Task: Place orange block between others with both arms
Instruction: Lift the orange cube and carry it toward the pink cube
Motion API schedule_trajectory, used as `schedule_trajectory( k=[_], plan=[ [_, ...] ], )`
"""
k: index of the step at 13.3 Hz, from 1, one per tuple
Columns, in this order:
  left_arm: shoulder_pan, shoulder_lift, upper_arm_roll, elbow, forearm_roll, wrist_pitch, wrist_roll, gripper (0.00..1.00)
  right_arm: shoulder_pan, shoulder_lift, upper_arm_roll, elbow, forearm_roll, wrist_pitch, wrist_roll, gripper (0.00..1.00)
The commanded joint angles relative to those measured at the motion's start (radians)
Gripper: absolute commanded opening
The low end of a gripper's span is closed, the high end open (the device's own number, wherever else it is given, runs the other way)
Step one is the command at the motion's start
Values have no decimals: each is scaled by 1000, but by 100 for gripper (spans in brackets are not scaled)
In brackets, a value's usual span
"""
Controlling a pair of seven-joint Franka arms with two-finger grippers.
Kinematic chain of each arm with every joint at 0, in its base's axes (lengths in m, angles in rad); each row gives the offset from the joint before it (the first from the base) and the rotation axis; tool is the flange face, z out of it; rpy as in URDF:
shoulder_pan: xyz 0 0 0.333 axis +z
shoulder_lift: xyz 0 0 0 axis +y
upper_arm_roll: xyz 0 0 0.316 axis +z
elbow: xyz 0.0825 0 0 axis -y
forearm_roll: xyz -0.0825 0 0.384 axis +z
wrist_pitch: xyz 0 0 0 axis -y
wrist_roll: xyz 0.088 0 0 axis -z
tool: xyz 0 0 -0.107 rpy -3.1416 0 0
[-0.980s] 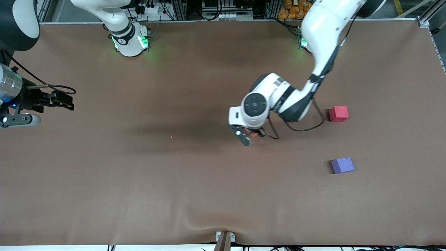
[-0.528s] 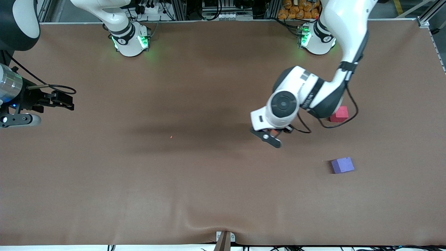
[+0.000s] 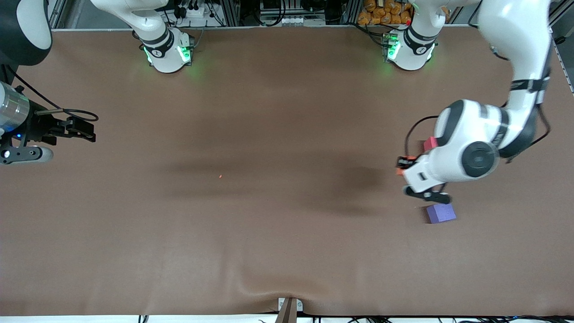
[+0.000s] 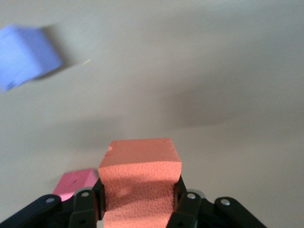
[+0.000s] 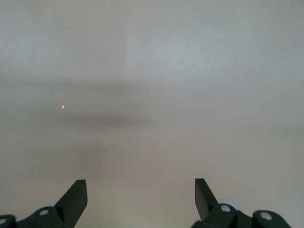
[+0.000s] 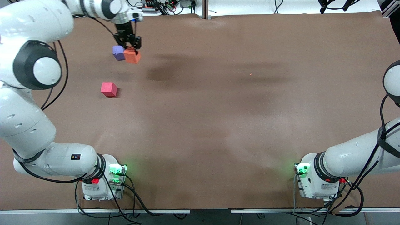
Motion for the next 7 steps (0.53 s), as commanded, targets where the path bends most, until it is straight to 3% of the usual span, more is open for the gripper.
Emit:
schedule_trajectory(
  k=[1, 4, 7],
  plan=[
    [69, -79, -11, -110, -9, 26, 12, 0, 1, -6, 1, -1, -9, -1, -5, 100],
    [147, -97, -12, -165, 36, 47, 24, 0, -4, -6, 1, -1, -3, -4, -1, 100],
    [236, -67, -12, -192, 38, 168, 94, 0, -8, -9, -2, 1, 5, -46, -2, 100]
  ],
)
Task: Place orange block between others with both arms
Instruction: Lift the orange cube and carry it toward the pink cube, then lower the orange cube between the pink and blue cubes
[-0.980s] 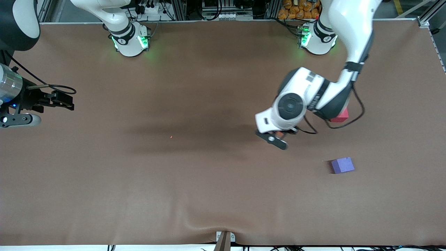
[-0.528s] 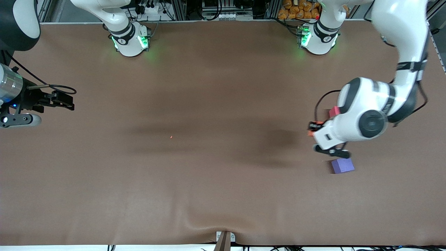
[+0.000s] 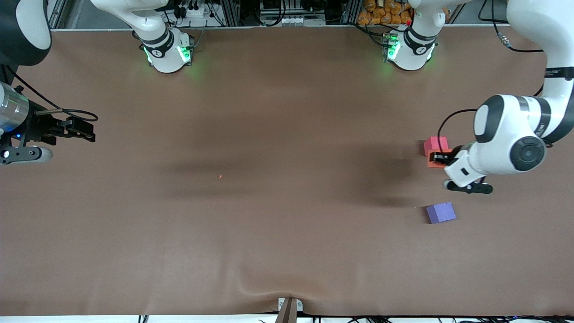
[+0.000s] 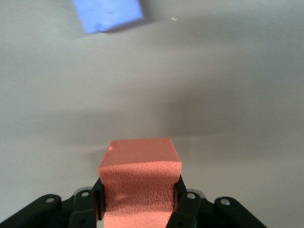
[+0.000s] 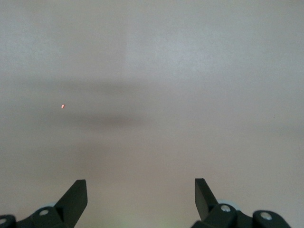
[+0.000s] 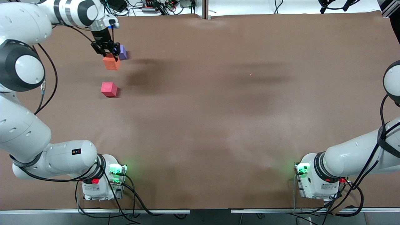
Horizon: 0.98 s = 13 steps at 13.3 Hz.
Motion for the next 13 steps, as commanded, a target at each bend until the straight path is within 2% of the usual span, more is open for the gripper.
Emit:
schedule_trajectory(
  k=[1, 3, 5, 8, 13],
  plan=[
    [95, 1, -15, -50, 4, 114, 70, 0, -8, -13, -1, 1, 25, -60, -2, 100],
    [136, 34, -15, -38, -6, 150, 99, 0, -40, -21, -2, 5, 87, -100, -2, 100],
    [182, 93, -16, -36, -11, 242, 117, 0, -46, -21, -1, 45, 82, -126, -13, 100],
    [170, 114, -22, -26, -34, 246, 110, 0, -45, -21, 2, 57, 78, -126, -13, 100],
    [168, 104, -82, -33, -39, 217, -61, 0, -46, -21, 1, 57, 79, -126, -18, 100]
  ],
)
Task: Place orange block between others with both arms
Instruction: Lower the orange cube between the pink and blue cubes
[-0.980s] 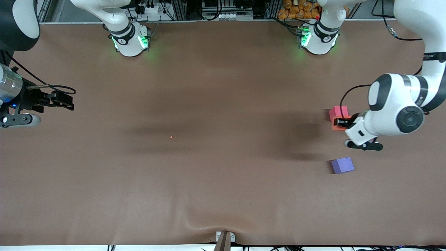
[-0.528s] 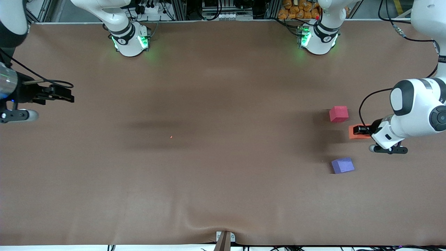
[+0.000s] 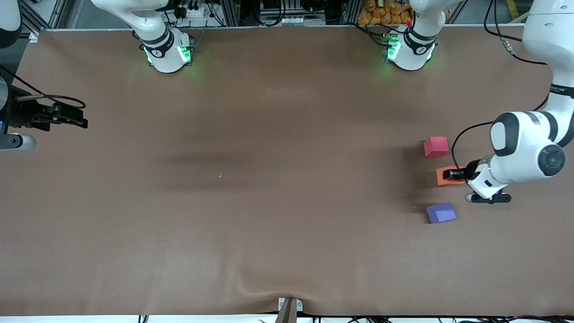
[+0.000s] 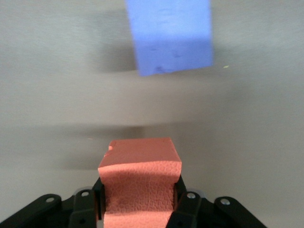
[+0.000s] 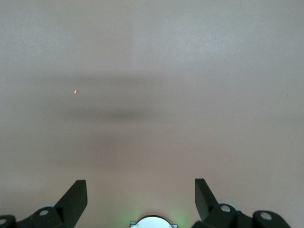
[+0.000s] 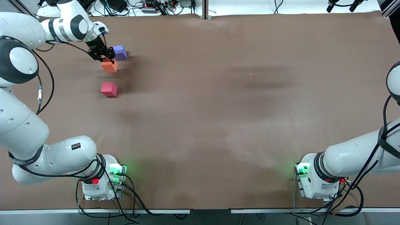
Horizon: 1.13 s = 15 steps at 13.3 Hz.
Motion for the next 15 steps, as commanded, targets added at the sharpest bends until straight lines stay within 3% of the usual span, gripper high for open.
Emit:
schedule_trajectory(
  k=[1, 15],
  plan=[
    [10, -14, -8, 0, -12, -19, -24, 0, -12, -8, 5, 7, 14, -13, -15, 100],
    [12, 69, -6, -4, 65, 106, 22, 0, -5, -3, 7, 7, 12, -12, -13, 100]
  ],
)
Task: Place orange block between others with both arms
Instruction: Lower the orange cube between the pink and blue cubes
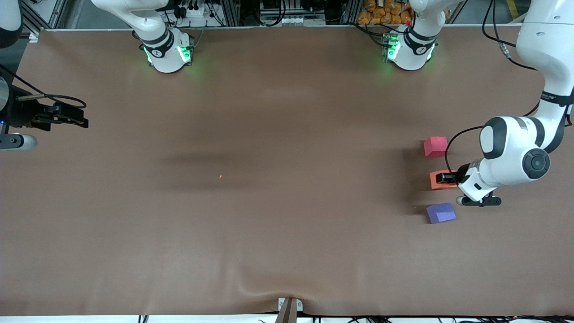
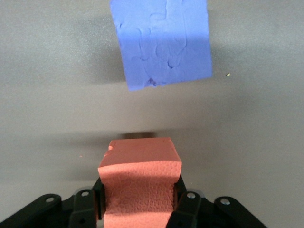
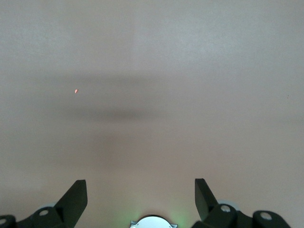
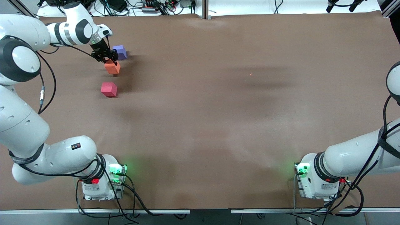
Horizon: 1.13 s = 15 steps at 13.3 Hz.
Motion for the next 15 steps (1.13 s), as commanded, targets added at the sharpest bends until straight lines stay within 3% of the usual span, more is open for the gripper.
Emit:
schedule_trajectory(
  k=[1, 5, 6, 7, 8, 15],
  plan=[
    [7, 18, -3, 1, 23, 32, 9, 0, -6, -3, 7, 7, 11, -10, -12, 100],
    [9, 41, -2, 1, 23, 75, 9, 0, -3, -3, 7, 7, 13, -10, -10, 100],
    [7, 43, -3, 2, 22, 78, 8, 27, -1, -2, 7, 7, 13, -10, -10, 100],
    [6, 43, -3, 2, 21, 80, -6, 85, -1, -2, 7, 7, 13, -10, -10, 100],
    [6, 43, -3, 1, 21, 80, -7, 100, -1, -2, 7, 7, 13, -10, -10, 100],
    [3, 40, -2, 1, 21, 75, -9, 100, 5, 0, 8, 7, 13, -10, -5, 100]
  ],
)
